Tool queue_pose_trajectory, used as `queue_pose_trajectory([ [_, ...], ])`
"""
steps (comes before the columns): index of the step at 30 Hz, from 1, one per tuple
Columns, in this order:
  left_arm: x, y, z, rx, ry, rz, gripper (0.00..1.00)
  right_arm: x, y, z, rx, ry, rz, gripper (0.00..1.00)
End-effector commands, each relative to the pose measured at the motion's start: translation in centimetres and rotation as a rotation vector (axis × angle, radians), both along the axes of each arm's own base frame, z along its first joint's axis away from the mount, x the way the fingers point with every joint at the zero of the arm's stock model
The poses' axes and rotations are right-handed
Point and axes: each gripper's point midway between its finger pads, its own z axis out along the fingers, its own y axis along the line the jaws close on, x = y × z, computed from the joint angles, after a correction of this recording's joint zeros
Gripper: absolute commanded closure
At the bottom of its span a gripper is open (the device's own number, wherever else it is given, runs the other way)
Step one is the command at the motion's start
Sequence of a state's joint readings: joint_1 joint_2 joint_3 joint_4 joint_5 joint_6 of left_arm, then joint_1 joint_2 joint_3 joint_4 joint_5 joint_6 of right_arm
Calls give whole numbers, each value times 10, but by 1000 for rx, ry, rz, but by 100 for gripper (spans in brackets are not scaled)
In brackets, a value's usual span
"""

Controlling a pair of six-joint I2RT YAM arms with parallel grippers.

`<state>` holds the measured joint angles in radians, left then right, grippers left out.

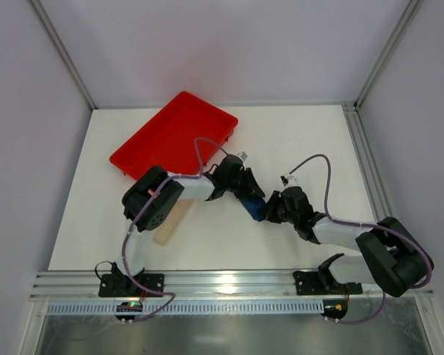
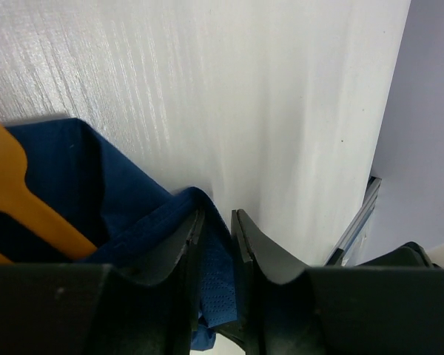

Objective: Place the utensils on the paper napkin and roll it up
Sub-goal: Roll the napkin at the center of the board.

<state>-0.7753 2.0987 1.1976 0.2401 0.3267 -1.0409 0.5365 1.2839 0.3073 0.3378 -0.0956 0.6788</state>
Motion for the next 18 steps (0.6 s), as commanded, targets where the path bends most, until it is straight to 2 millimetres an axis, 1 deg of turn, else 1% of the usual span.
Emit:
queue_pose_trajectory([
  [1, 17, 11, 9, 32, -24, 30, 73, -2, -3, -8, 24, 21, -58, 94],
  [3, 21, 9, 20, 15, -43, 15, 71, -2, -3, -10, 33, 32, -67, 96],
  [5, 26, 9, 34, 10, -71, 6, 67, -1, -1, -10, 49, 38, -75, 96],
  [7, 30, 13, 47, 5, -87, 6, 65, -3, -1, -11, 65, 49, -90, 96],
  [8, 32, 16, 58, 7, -107, 2, 64, -3, -1, -11, 68, 52, -93, 96],
  [9, 38, 23, 62, 20, -114, 21, 63, -3, 0, -10, 72, 51, -91, 96],
  [10, 39, 27, 64, 31, -121, 26, 61, -3, 0, -11, 74, 56, -93, 96],
  [11, 39, 34, 70, 47, -131, 31, 57, -2, 0, -10, 76, 56, -96, 96],
  [12, 40, 38, 71, 60, -141, 33, 56, -2, 0, -9, 81, 56, -100, 96],
  [13, 42, 46, 68, 95, -143, 52, 55, -2, 0, -8, 85, 57, -104, 96],
  [15, 38, 55, 64, 141, -145, 49, 55, -2, 1, -7, 95, 61, -111, 96],
  [16, 36, 59, 61, 153, -144, 53, 55, -1, 1, -6, 101, 61, -116, 96],
  [18, 33, 61, 65, 145, -157, 60, 56, 0, 3, -5, 117, 71, -122, 96],
])
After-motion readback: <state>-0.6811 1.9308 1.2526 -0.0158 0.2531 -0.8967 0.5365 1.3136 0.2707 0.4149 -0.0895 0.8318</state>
